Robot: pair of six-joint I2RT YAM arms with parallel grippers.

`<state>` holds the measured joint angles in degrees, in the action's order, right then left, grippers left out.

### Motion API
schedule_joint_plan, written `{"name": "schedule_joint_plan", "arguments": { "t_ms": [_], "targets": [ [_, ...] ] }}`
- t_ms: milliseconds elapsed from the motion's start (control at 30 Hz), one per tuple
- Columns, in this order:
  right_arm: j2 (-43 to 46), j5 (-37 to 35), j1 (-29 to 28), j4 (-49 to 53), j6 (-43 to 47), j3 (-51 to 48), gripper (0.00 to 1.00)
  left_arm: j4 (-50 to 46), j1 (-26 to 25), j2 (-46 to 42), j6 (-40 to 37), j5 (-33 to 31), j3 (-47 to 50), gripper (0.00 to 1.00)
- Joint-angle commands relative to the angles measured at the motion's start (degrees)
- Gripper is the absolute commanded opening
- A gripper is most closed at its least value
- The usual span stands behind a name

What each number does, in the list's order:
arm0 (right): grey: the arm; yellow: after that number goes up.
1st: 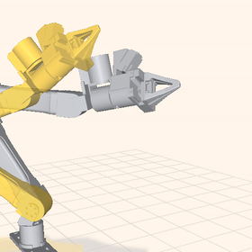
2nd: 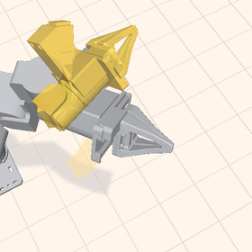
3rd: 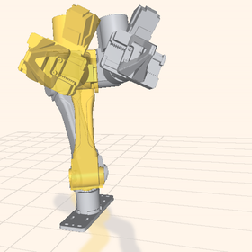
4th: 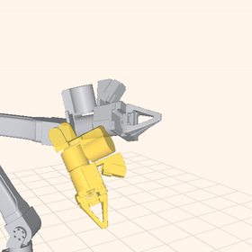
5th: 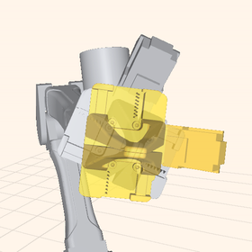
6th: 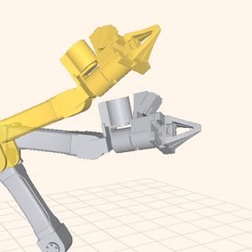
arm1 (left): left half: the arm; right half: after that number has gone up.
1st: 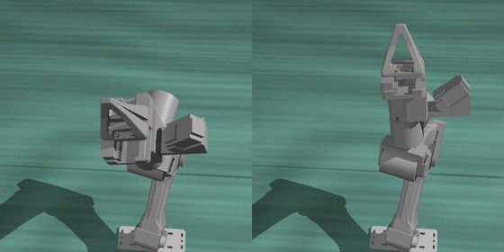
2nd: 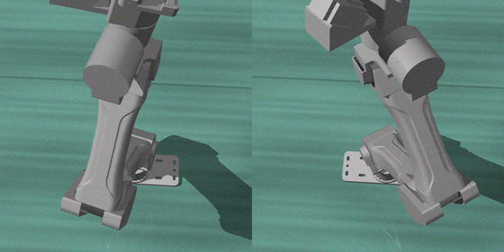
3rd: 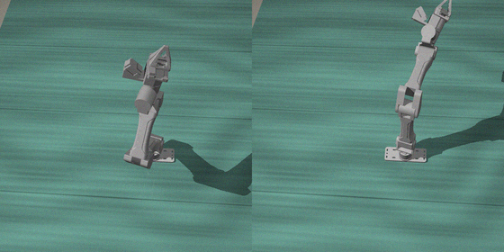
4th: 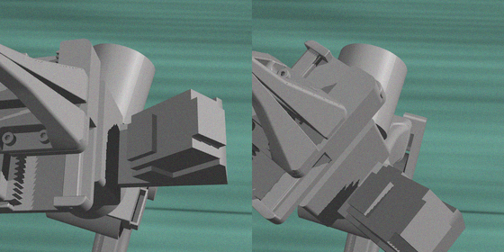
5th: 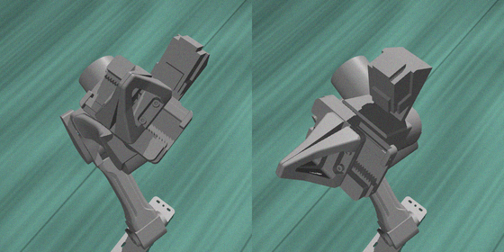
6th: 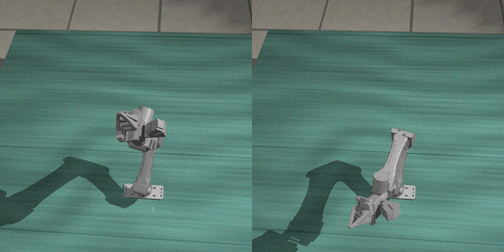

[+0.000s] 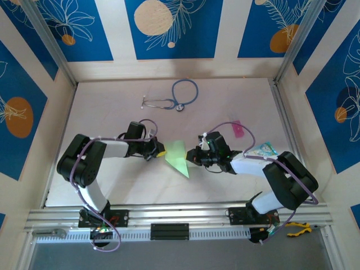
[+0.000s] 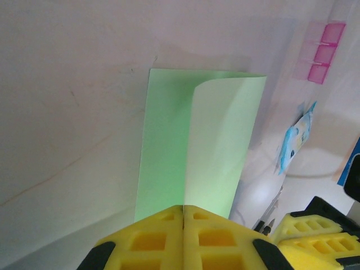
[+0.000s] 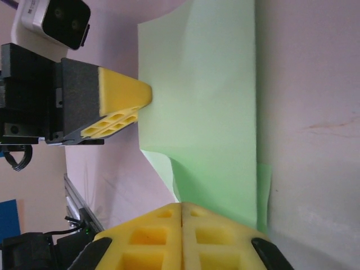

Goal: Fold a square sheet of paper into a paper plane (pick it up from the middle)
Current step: Fourth fold the wing at the center of the table.

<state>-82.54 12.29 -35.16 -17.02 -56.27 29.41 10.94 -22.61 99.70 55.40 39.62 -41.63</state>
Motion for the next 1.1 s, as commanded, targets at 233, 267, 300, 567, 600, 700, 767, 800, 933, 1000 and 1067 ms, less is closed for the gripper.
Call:
{"name": "schedule_joint_plan", "arguments": {
  "t_ms": [233, 267, 300, 567, 600, 700, 767, 800, 933, 1000, 1067],
  "targets": [
    [8.8, -10.4, -0.5, 13.6, 3.6, 0.0, 0.25, 1.5, -0.2, -6.2, 2.4, -3.0, 1.9, 0.00],
    [9.5, -11.0, -0.5, 14.1, 3.6, -0.1, 0.26, 1.4, -0.2, -6.4, 2.4, -3.0, 2.1, 0.00],
    [10.1, -11.6, -0.6, 14.3, 3.5, -0.3, 0.26, 1.2, -0.1, -6.4, 2.5, -2.9, 2.2, 0.00],
    [11.0, -13.9, -2.3, 13.6, 3.1, -0.7, 0.26, 1.4, -0.2, -6.0, 2.7, -2.6, 2.3, 0.00],
    [10.9, -14.5, -2.7, 13.2, 3.2, -0.6, 0.26, 1.4, -0.2, -5.9, 2.8, -2.6, 2.3, 0.00],
    [10.1, -15.2, -3.4, 14.0, 3.4, 0.1, 0.26, 1.4, -0.2, -5.8, 2.8, -2.9, 2.2, 0.00],
    [10.1, -16.2, -4.2, 15.3, 3.4, 0.8, 0.26, 1.2, -0.2, -5.6, 3.0, -2.4, 1.9, 0.00],
    [10.1, -17.3, -4.8, 15.4, 3.7, 0.9, 0.27, 1.3, -0.2, -5.6, 2.9, -2.3, 1.9, 0.00],
    [10.2, -21.1, -6.5, 17.4, 5.9, 2.9, 0.27, 1.0, -0.2, -5.8, 3.2, -3.0, 2.1, 0.00],
    [10.5, -23.5, -7.7, 19.2, 6.9, 4.5, 0.27, 1.1, -0.2, -5.7, 3.5, -2.9, 1.9, 0.00],
    [10.7, -25.4, -9.2, 19.7, 8.3, 5.4, 0.27, 0.3, -0.1, -6.0, 3.2, -2.9, 1.5, 0.00]
  ]
}}
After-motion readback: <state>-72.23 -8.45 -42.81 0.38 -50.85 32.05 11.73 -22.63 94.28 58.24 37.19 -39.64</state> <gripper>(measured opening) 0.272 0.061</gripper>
